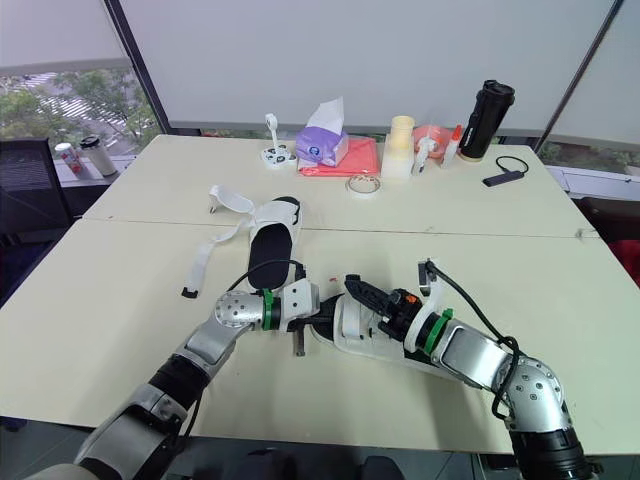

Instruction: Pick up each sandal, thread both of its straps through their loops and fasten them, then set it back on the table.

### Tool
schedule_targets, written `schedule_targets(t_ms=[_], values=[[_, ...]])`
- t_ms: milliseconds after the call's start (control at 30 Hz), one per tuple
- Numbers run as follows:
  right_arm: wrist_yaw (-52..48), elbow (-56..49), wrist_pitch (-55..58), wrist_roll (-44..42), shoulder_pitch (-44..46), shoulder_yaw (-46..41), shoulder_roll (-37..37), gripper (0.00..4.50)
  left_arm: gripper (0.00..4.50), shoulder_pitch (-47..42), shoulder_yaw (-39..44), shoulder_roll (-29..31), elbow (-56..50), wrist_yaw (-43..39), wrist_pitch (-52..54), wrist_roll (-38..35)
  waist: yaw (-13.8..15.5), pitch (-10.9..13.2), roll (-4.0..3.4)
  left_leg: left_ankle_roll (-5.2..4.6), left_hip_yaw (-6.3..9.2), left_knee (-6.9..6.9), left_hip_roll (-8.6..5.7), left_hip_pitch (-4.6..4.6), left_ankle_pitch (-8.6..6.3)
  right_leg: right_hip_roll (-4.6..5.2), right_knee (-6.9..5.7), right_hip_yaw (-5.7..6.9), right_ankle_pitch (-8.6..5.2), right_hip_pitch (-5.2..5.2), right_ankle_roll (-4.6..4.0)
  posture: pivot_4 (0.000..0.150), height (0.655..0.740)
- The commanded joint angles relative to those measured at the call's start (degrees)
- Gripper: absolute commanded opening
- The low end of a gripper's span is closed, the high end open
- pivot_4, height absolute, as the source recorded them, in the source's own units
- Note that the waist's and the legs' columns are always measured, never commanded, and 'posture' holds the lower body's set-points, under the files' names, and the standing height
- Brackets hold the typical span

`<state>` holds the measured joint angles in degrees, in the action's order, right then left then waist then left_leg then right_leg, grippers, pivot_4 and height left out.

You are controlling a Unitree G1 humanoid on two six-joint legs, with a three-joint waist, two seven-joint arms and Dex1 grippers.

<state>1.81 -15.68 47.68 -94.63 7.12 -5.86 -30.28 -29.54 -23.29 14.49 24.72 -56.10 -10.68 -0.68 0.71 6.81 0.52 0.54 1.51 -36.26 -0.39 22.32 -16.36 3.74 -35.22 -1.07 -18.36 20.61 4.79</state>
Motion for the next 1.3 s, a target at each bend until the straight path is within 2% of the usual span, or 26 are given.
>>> schedule_targets(t_ms=[33, 200, 333, 433, 633, 900, 1000, 1233, 1300], values=[[-0.85, -0.29, 0.57, 3.37, 0.2, -2.26, -1.77, 4.36, 0.0, 3.9, -4.47, 1.48, 7.67, -0.46, 4.16, 5.85, 0.0, -0.04, -0.02, 0.0, 0.0, 0.0, 0.0, 0.0, 0.0, 0.0, 0.0, 0.0, 0.0, 0.0, 0.0, 0.15, 0.74], [-10.0, -3.22, 2.73, 10.83, 7.02, -3.08, -9.69, 4.44, 0.0, 3.58, -4.39, 1.53, 8.22, -0.32, 3.86, 5.83, -0.04, 0.01, -0.24, 0.0, -0.04, -0.01, 0.0, 0.06, 0.0, 0.05, 0.02, 0.0, 0.0, 0.04, -0.01, 0.15, 0.74], [-22.39, -5.45, 1.74, 26.49, 11.46, 3.43, -17.84, 4.44, 0.0, 3.31, -4.32, 1.44, 8.64, -0.19, 3.65, 5.92, 0.1, 0.02, -0.37, 0.0, -0.06, 0.07, 0.0, 0.07, 0.0, 0.06, 0.04, 0.02, -0.01, 0.08, -0.01, 0.15, 0.74], [-30.95, -5.91, 0.29, 33.58, 12.88, 7.1, -20.41, 4.44, 0.0, 3.03, -4.19, 1.31, 8.94, 0.03, 3.61, 5.92, 0.09, 0.02, -0.28, 0.0, -0.04, 0.11, 0.01, 0.07, 0.0, 0.06, 0.06, 0.02, -0.01, 0.08, -0.02, 0.15, 0.74], [-38.2, -1.57, -1.04, 42.7, 15.88, 11.13, -17.6, 4.44, 0.0, 3.01, -4.12, 1.29, 9.0, 0.32, 3.64, 5.9, 0.03, 0.05, -0.26, 0.0, -0.05, 0.03, 0.01, 0.09, 0.0, 0.09, 0.07, 0.01, -0.01, 0.05, -0.02, 0.15, 0.74], [-43.45, 6.06, 0.31, 48.98, 20.57, 13.61, -11.24, 4.44, 0.0, 3.29, -3.78, 1.47, 8.58, 0.91, 4.05, 5.87, 0.06, 0.05, -0.27, 0.0, -0.05, 0.04, 0.01, 0.08, 0.0, 0.1, 0.07, 0.02, -0.01, 0.04, -0.02, 0.15, 0.74], [-44.25, 6.94, 1.37, 48.99, 20.79, 12.27, -9.21, 3.56, 0.0, 3.77, -3.68, 1.73, 8.0, 1.08, 4.2, 5.8, 0.03, 0.05, -0.28, 0.0, -0.05, 0.04, 0.0, 0.08, 0.0, 0.1, 0.07, 0.01, -0.01, 0.02, -0.02, 0.15, 0.74], [-45.28, 6.73, 4.45, 48.5, 21.11, 9.06, -6.94, 0.01, 0.0, 4.34, -3.62, 1.98, 7.35, 1.47, 4.49, 5.7, 0.03, 0.04, -0.3, 0.0, -0.05, 0.04, 0.01, 0.07, 0.0, 0.11, 0.06, 0.02, 0.0, 0.02, -0.02, 0.15, 0.74], [-45.56, 6.1, 5.24, 48.55, 20.73, 8.82, -6.79, 0.01, 0.0, 4.53, -3.63, 2.04, 7.1, 1.49, 4.54, 5.67, 0.02, 0.04, -0.31, 0.0, -0.05, 0.05, 0.0, 0.07, 0.0, 0.11, 0.06, 0.02, 0.0, 0.02, -0.02, 0.15, 0.74]])
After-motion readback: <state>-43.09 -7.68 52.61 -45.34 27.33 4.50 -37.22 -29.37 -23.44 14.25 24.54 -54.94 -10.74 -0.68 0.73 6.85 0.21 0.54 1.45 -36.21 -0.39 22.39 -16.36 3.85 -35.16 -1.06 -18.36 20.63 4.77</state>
